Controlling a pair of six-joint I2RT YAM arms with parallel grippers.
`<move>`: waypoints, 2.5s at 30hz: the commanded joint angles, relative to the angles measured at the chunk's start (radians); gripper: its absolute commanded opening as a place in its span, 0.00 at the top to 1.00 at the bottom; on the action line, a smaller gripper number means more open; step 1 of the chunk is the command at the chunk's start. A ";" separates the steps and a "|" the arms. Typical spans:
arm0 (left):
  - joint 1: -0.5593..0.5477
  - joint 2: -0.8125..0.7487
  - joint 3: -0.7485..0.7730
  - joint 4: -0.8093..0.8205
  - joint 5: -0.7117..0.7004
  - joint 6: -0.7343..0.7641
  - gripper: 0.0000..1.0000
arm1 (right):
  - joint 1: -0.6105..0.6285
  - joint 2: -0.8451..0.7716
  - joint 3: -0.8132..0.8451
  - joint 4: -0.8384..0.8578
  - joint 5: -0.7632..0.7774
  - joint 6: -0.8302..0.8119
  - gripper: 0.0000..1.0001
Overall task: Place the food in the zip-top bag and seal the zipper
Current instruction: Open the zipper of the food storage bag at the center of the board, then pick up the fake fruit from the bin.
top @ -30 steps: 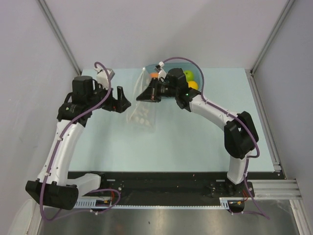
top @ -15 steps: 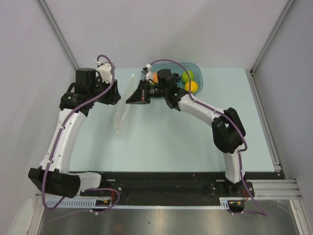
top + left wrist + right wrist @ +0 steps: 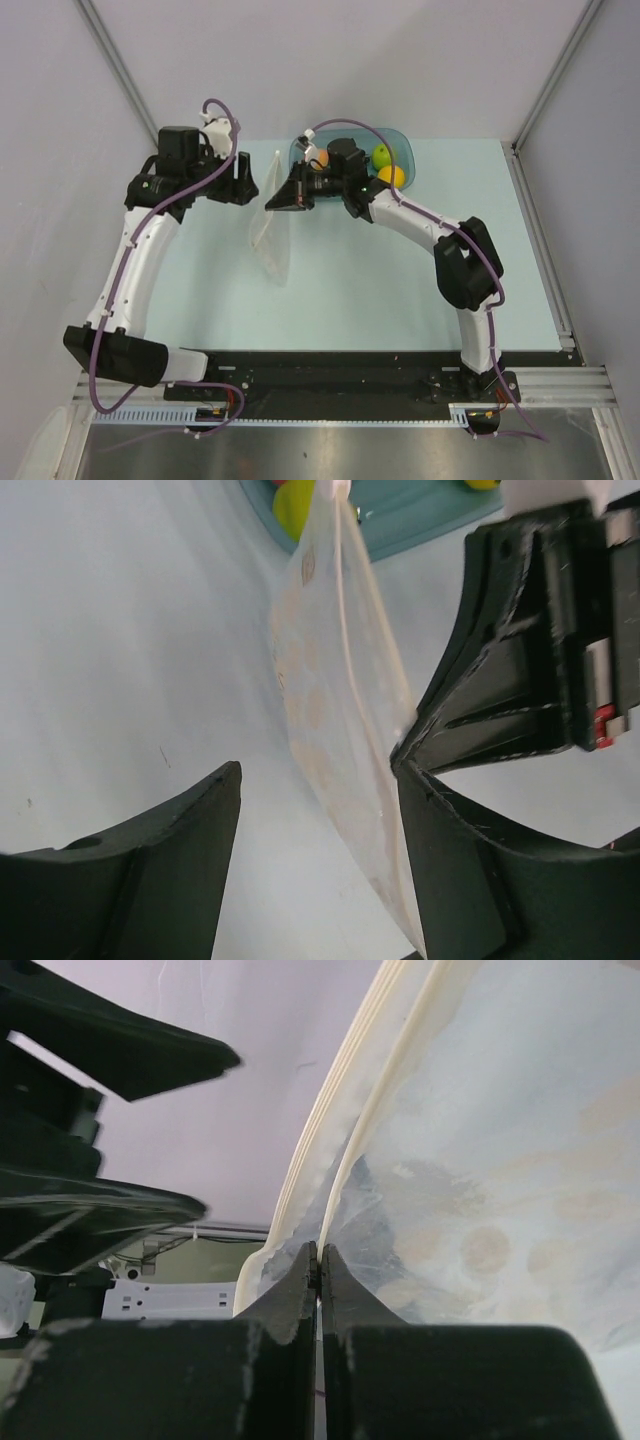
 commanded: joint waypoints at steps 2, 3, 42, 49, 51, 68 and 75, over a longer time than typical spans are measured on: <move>-0.037 0.046 0.081 0.024 0.008 -0.015 0.32 | 0.000 0.009 0.035 0.006 -0.026 -0.029 1.00; -0.052 0.056 0.081 0.021 -0.003 -0.012 0.32 | 0.000 0.009 0.036 0.007 -0.024 -0.029 1.00; 0.119 0.211 0.062 -0.084 -0.070 -0.013 1.00 | -0.112 0.274 0.271 -0.382 0.141 -0.621 0.80; 0.063 0.244 0.069 -0.021 -0.078 -0.023 1.00 | -0.210 0.202 0.311 -0.344 0.112 -0.709 0.13; 0.052 0.256 0.072 -0.013 -0.081 -0.032 1.00 | -0.235 0.204 0.312 -0.294 0.115 -0.720 0.02; 0.049 0.299 0.116 -0.021 -0.084 -0.027 1.00 | -0.215 0.483 0.599 -0.278 0.327 -1.079 0.00; 0.047 0.305 0.116 -0.021 -0.087 -0.024 1.00 | -0.203 0.547 0.602 -0.281 0.362 -1.143 0.00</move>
